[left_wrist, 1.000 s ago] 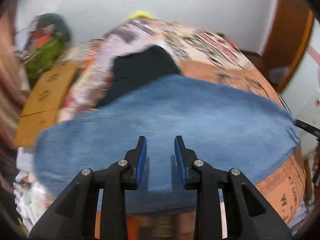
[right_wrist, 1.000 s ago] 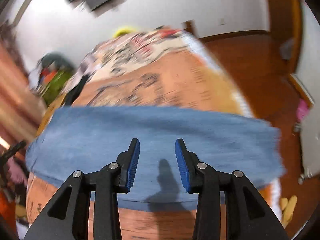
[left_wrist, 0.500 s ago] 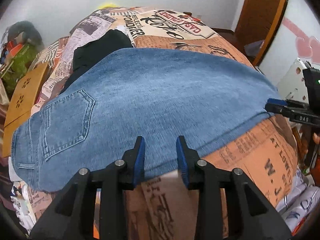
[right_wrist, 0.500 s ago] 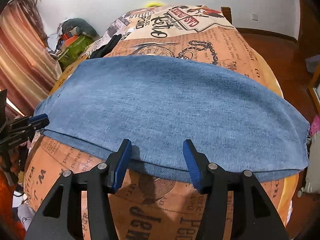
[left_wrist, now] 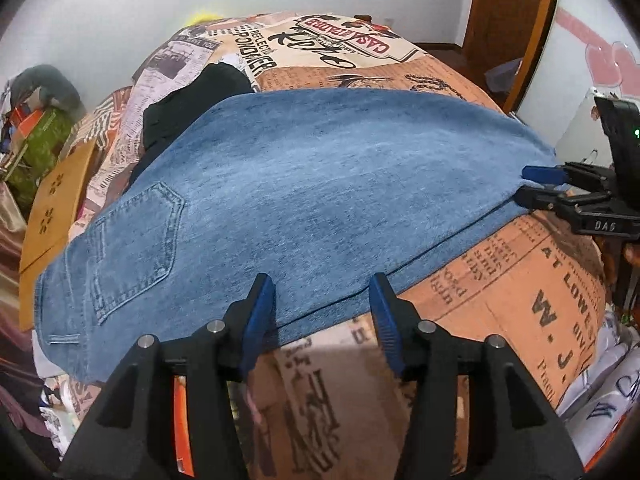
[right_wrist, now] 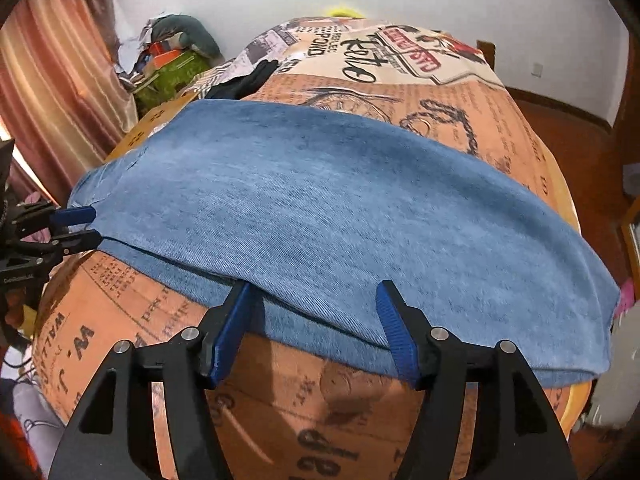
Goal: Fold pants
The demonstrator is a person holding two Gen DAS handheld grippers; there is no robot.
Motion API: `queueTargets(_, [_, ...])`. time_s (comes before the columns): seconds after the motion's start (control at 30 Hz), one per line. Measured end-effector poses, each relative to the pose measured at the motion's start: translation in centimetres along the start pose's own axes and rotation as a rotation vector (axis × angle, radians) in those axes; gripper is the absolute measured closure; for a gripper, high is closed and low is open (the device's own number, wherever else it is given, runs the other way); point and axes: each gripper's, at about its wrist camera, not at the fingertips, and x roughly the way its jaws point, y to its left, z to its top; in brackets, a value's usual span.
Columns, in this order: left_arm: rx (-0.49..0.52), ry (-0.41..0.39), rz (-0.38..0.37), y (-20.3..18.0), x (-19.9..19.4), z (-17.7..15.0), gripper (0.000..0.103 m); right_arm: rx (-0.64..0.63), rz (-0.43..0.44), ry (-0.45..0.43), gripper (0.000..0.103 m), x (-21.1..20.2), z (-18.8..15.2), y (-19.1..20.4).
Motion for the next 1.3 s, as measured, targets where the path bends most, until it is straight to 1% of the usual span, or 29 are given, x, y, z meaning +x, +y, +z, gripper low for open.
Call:
queueTargets(0.07, [-0.016, 0.005, -0.019, 0.1, 0.6, 0.5, 0.052, -0.002, 0.017, -0.013, 0.048, 0.2, 0.2, 0.0])
queueTargets(0.1, [-0.018, 0.008, -0.022, 0.1, 0.8, 0.7, 0.052, -0.002, 0.021, -0.018, 0.053, 0.1, 0.1, 0.1])
queueTargets(0.13, [-0.019, 0.009, -0.023, 0.0, 1.0, 1.0, 0.052, -0.004, 0.026, -0.023, 0.061, 0.1, 0.1, 0.3])
queueTargets(0.17, [-0.017, 0.007, -0.024, -0.2, 1.1, 1.2, 0.052, -0.007, 0.033, -0.027, 0.067, 0.1, 0.2, 0.5])
queueTargets(0.2, [-0.015, 0.006, -0.032, -0.3, 1.0, 1.3, 0.053, -0.011, 0.033, -0.035, 0.075, 0.0, 0.3, 0.7])
queueTargets(0.23, [-0.011, 0.004, -0.040, -0.5, 1.0, 1.4, 0.053, -0.016, 0.029, -0.049, 0.079, -0.2, 0.5, 0.9])
queueTargets(0.3, [0.004, -0.006, -0.075, -1.2, 0.6, 1.4, 0.052, -0.021, 0.039, -0.074, 0.086, -0.7, 0.7, 1.2])
queueTargets(0.33, [0.014, -0.011, -0.077, -1.6, 0.5, 1.4, 0.052, -0.020, 0.038, -0.089, 0.086, -1.0, 0.8, 1.3])
queueTargets(0.43, [0.061, -0.026, -0.041, -2.9, 0.4, 1.3, 0.052, 0.003, 0.078, -0.129, 0.090, -2.3, 1.2, 1.2])
queueTargets(0.5, [0.061, -0.033, -0.021, -3.1, 0.6, 1.4, 0.052, 0.010, 0.098, -0.139, 0.091, -2.8, 1.5, 1.2])
queueTargets(0.57, [0.057, -0.042, 0.019, -3.1, 0.7, 1.6, 0.053, -0.005, 0.094, -0.140, 0.092, -3.0, 1.4, 1.5])
queueTargets(0.6, [0.059, -0.051, 0.043, -3.1, 0.7, 1.6, 0.056, -0.006, 0.096, -0.138, 0.092, -3.0, 1.3, 1.6])
queueTargets(0.67, [0.066, -0.069, 0.077, -3.1, 0.6, 1.7, 0.071, -0.006, 0.097, -0.127, 0.092, -2.9, 0.9, 1.5])
queueTargets(0.7, [0.066, -0.075, 0.072, -3.1, 0.4, 1.7, 0.082, -0.005, 0.097, -0.122, 0.093, -2.8, 0.7, 1.4])
queueTargets(0.77, [0.064, -0.088, 0.072, -2.9, 0.0, 1.7, 0.085, 0.003, 0.102, -0.112, 0.093, -2.6, 0.3, 1.2])
queueTargets(0.83, [0.068, -0.095, 0.065, -2.8, -0.4, 1.6, 0.089, 0.002, 0.095, -0.095, 0.093, -2.2, -0.2, 1.0])
queueTargets(0.97, [0.055, -0.086, 0.025, -2.5, -0.9, 1.3, 0.093, 0.017, 0.087, -0.056, 0.093, -1.5, -1.0, 0.5])
queueTargets(1.07, [0.055, -0.055, -0.012, -2.5, -0.7, 0.9, 0.093, 0.045, 0.097, -0.029, 0.092, -1.4, -1.6, -0.3])
queueTargets(1.13, [0.049, -0.030, -0.031, -2.4, -0.6, 0.6, 0.092, 0.069, 0.095, -0.011, 0.083, -1.8, -1.8, -1.0])
queueTargets(1.23, [0.029, -0.013, -0.070, -2.1, -1.3, 0.4, 0.090, 0.097, 0.070, 0.005, 0.080, -2.8, -2.7, -2.2])
queueTargets(1.3, [0.014, -0.014, -0.099, -1.8, -2.3, 0.5, 0.088, 0.126, 0.031, 0.011, 0.079, -4.1, -3.4, -3.7])
